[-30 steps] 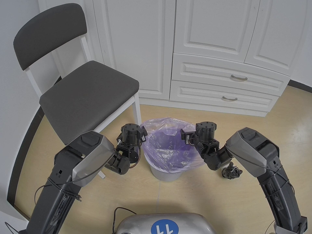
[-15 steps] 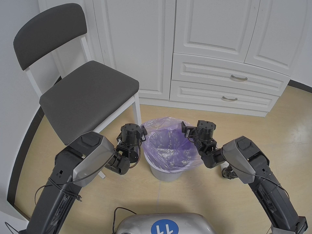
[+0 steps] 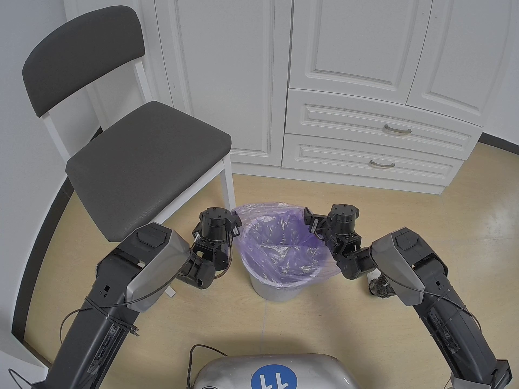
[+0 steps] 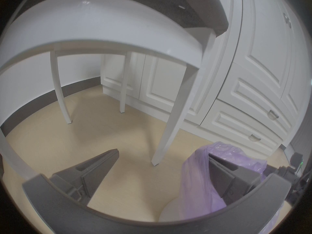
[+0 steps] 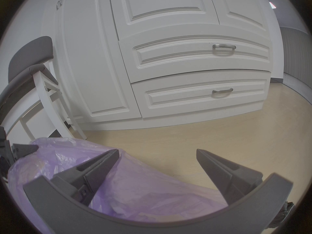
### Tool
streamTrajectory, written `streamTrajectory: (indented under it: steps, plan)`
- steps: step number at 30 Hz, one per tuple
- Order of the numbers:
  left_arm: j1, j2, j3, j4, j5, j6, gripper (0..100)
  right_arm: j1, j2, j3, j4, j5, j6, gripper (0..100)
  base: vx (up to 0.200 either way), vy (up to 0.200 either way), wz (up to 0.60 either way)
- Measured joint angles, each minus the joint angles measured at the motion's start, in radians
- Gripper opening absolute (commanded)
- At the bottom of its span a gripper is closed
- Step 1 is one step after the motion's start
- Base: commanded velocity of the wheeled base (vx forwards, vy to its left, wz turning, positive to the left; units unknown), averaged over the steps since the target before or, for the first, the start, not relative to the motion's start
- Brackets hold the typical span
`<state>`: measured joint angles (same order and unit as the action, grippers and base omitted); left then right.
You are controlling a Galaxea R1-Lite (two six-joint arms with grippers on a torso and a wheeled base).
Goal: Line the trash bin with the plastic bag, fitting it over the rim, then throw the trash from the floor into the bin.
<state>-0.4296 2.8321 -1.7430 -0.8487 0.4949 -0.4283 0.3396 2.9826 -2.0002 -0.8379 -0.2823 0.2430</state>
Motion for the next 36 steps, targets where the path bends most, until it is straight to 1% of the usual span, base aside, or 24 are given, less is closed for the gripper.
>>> streamTrajectory:
  steps: [9,22,25,29,33,36]
  plan:
    - [0.003,-0.004,0.063,0.017,0.000,0.003,100,0.011,-0.024,0.028,0.000,-0.009,0.000,100,0.000,0.000,0.00]
    - [0.002,-0.033,0.126,0.017,-0.005,0.006,100,0.078,-0.127,0.270,-0.050,-0.009,-0.004,100,0.000,0.000,0.00]
    - [0.009,-0.038,0.130,0.021,-0.008,0.006,100,0.079,-0.142,0.273,-0.060,-0.009,-0.005,100,0.000,0.000,0.00]
    - [0.022,-0.046,0.133,0.043,-0.008,0.006,100,0.060,-0.153,0.239,-0.061,-0.009,-0.005,100,0.000,0.000,0.00]
    - [0.033,-0.069,0.152,0.087,-0.008,0.007,100,0.041,-0.166,0.215,-0.058,-0.009,-0.004,100,0.000,0.000,0.00]
    - [0.035,-0.092,0.173,0.154,-0.008,0.008,100,0.033,-0.176,0.210,-0.058,-0.009,-0.004,100,0.000,0.000,0.00]
